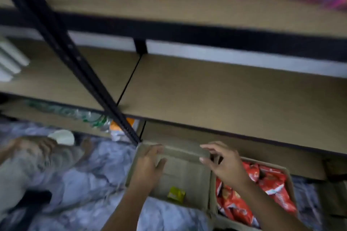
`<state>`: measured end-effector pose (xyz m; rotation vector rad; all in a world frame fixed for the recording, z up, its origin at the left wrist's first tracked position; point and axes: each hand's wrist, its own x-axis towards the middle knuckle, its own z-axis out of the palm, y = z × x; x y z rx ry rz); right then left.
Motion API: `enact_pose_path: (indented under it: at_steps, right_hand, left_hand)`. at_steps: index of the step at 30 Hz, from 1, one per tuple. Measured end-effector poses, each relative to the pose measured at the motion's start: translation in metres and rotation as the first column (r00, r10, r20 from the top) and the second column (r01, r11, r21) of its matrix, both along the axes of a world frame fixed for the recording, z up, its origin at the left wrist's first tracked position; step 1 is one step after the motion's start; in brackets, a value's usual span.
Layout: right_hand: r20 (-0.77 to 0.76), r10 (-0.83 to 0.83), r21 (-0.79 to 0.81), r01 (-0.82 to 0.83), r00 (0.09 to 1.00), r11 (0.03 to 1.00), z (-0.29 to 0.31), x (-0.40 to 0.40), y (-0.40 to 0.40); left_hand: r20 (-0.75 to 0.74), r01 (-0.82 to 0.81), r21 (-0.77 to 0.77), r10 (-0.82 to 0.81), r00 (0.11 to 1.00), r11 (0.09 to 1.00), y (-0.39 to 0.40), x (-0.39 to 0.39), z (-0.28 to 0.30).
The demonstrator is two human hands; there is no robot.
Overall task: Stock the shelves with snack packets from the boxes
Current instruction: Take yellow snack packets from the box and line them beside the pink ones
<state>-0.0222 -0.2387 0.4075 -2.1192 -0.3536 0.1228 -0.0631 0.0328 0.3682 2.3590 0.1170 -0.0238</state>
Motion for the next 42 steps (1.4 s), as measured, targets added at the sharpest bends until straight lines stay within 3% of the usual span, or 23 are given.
enact_pose_path:
  at_steps: [6,11,14,18,20,23,29,32,34,36,39,42]
  right_hand:
    - [-0.186,0.165,-0.045,-0.176,0.969,0.983,-0.204,-0.007,0.045]
    - [-0.315,0.289,-0.137,-0.344,0.904,0.929,-0.378,-0.019,0.054]
    - [-0.352,0.309,-0.146,-0.378,0.884,0.914,-0.455,-0.029,0.054]
    - [-0.274,0.429,-0.177,-0.484,0.861,0.857,-0.539,-0.030,0.050]
    - [-0.200,0.569,-0.276,-0.603,0.798,0.749,-0.559,-0.031,0.053]
    - [-0.334,0.549,-0.106,-0.609,0.766,0.786,-0.579,-0.036,0.062]
    - [-0.384,0.636,-0.166,-0.727,0.670,0.666,-0.611,-0.040,0.061]
    - [-0.394,0.633,-0.235,-0.739,0.667,0.632,-0.617,-0.039,0.062]
    - [-0.319,0.597,-0.230,-0.671,0.737,0.705,-0.614,-0.040,0.065]
    - [-0.221,0.533,-0.165,-0.570,0.817,0.805,-0.610,-0.039,0.068]
    - [-0.288,0.328,-0.089,-0.366,0.900,0.927,-0.610,-0.032,0.072]
    - [-0.359,0.128,-0.049,-0.156,0.924,0.987,-0.610,-0.023,0.077]
  left_hand:
    - [-0.219,-0.190,0.063,0.199,0.955,0.980,0.041,-0.037,-0.186]
    - [-0.386,-0.195,0.166,0.246,0.889,0.967,0.063,-0.035,-0.341]
    - [-0.437,-0.179,0.233,0.267,0.859,0.956,0.079,-0.023,-0.417]
    - [-0.490,-0.200,0.307,0.335,0.805,0.930,0.097,0.005,-0.494]
    - [-0.549,-0.198,0.324,0.354,0.757,0.925,0.103,0.017,-0.515]
    - [-0.589,-0.263,0.324,0.411,0.696,0.909,0.114,0.029,-0.542]
    - [-0.663,-0.265,0.156,0.300,0.686,0.951,0.128,0.036,-0.584]
    - [-0.591,-0.464,0.163,0.462,0.661,0.871,0.118,0.036,-0.567]
    - [-0.530,-0.535,0.192,0.545,0.649,0.823,0.117,0.035,-0.563]
    - [-0.474,-0.545,0.078,0.512,0.717,0.835,0.116,0.034,-0.557]
    - [-0.364,-0.499,-0.050,0.450,0.816,0.865,0.108,0.036,-0.547]
    - [-0.207,-0.402,0.023,0.398,0.894,0.915,0.096,0.043,-0.539]
